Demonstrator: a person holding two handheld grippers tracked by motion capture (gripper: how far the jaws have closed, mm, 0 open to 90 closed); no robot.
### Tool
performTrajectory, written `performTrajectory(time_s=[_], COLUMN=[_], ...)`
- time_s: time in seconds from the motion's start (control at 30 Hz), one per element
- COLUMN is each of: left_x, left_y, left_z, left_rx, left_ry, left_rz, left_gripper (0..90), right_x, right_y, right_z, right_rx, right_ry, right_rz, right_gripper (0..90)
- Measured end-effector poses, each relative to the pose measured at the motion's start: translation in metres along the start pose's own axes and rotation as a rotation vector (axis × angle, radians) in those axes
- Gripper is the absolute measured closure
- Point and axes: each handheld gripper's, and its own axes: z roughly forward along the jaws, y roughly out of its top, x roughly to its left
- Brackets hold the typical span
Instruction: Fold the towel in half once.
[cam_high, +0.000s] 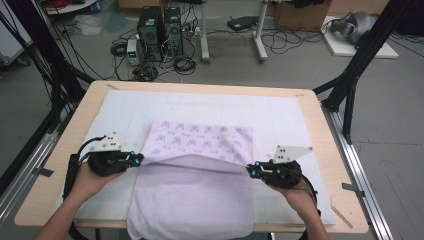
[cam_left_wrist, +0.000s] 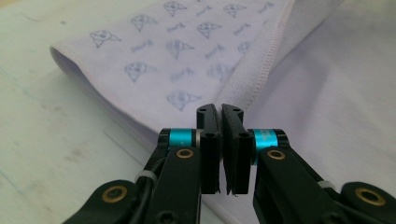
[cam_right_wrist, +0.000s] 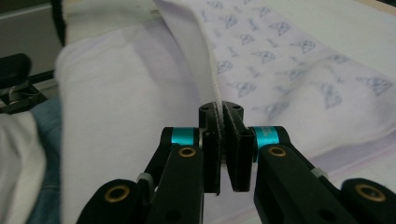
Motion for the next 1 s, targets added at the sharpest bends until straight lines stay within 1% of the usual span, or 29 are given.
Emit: performTrajectory(time_s=[0.03,0.07,0.1,0.13,0.17,0.2,0.27,0.3,0.33,0.4,0.43,0.47,0.5,0.53,0.6,0.63,0.67,0.7,0.77,0.8,0.83,0.87,0.9,0.93,0.97,1.0], left_x=[-0.002,-0.003,-0.003,-0.003,-0.003,-0.004,-0.005,-0.005,-0.005,-0.003,-0.003,-0.003,-0.004,-0.005,-0.008,-0.009,-0.009,-0.010,-0.010,-0.010,-0.011,-0.011,-0.011,-0.011,-0.011,-0.010], left_y=[-0.002,-0.002,-0.002,-0.001,0.000,0.001,0.002,0.001,-0.001,-0.008,-0.012,-0.015,-0.017,-0.018,-0.020,-0.021,-0.023,-0.025,-0.027,-0.028,-0.028,-0.029,-0.029,-0.030,-0.030,-0.030], left_z=[-0.003,-0.004,-0.005,-0.004,-0.002,0.001,0.009,0.013,0.016,0.024,0.027,0.030,0.033,0.035,0.038,0.039,0.039,0.039,0.037,0.035,0.033,0.032,0.030,0.028,0.027,0.026], left_rx=[-0.002,0.000,0.000,0.000,0.003,0.011,0.027,0.039,0.047,0.057,0.073,0.094,0.124,0.139,0.144,0.151,0.151,0.148,0.134,0.129,0.125,0.120,0.111,0.103,0.098,0.095], left_ry=[-0.006,-0.004,0.006,0.003,-0.002,0.003,-0.003,-0.003,-0.004,-0.019,-0.024,-0.031,-0.031,-0.029,-0.036,-0.040,-0.049,-0.054,-0.060,-0.063,-0.063,-0.067,-0.062,-0.056,-0.056,-0.059], left_rz=[-0.002,-0.004,-0.006,-0.012,-0.010,-0.001,0.008,0.017,0.018,0.002,0.001,0.004,0.017,0.033,0.040,0.042,0.037,0.034,0.024,0.029,0.023,0.025,0.019,0.012,0.000,-0.006], left_gripper=[83.0,76.8,70.2,63.9,60.7,58.1,57.3,57.8,59.4,61.8,63.5,64.0,65.1,65.3,68.5,68.7,69.5,72.1,73.5,76.9,79.1,78.8,75.5,68.4,62.2,58.8], right_x=[0.006,0.008,0.010,0.009,0.008,0.005,0.001,-0.001,-0.003,-0.006,-0.006,-0.005,-0.003,-0.002,0.000,0.001,0.002,0.003,0.007,0.010,0.012,0.014,0.015,0.016,0.016,0.015], right_y=[-0.002,-0.002,-0.002,-0.001,-0.001,0.000,0.000,0.000,-0.002,-0.005,-0.007,-0.009,-0.011,-0.012,-0.016,-0.018,-0.020,-0.021,-0.024,-0.025,-0.025,-0.026,-0.027,-0.028,-0.029,-0.031], right_z=[-0.004,-0.006,-0.007,-0.007,-0.006,-0.004,0.005,0.010,0.016,0.026,0.031,0.035,0.039,0.042,0.047,0.049,0.050,0.051,0.052,0.052,0.052,0.052,0.053,0.053,0.054,0.055], right_rx=[-0.010,-0.026,-0.022,-0.010,-0.007,0.003,0.027,0.044,0.059,0.068,0.081,0.101,0.111,0.126,0.143,0.152,0.156,0.158,0.162,0.156,0.161,0.167,0.176,0.182,0.186,0.175], right_ry=[0.018,0.038,0.042,0.035,0.025,0.014,0.002,-0.001,-0.004,0.026,0.034,0.044,0.048,0.055,0.065,0.069,0.074,0.077,0.099,0.112,0.124,0.127,0.124,0.125,0.122,0.128], right_rz=[0.002,0.003,0.025,0.026,0.027,0.033,0.030,0.032,0.028,0.047,0.046,0.040,0.034,0.036,0.031,0.037,0.035,0.037,0.040,0.045,0.039,0.026,0.012,0.005,0.012,0.018], right_gripper=[79.2,70.4,65.1,63.7,62.2,61.1,60.1,59.6,59.6,59.6,59.6,59.6,59.6,59.6,59.4,58.5,57.6,56.5,55.9,56.4,57.8,60.5,62.8,62.9,62.1,61.1])
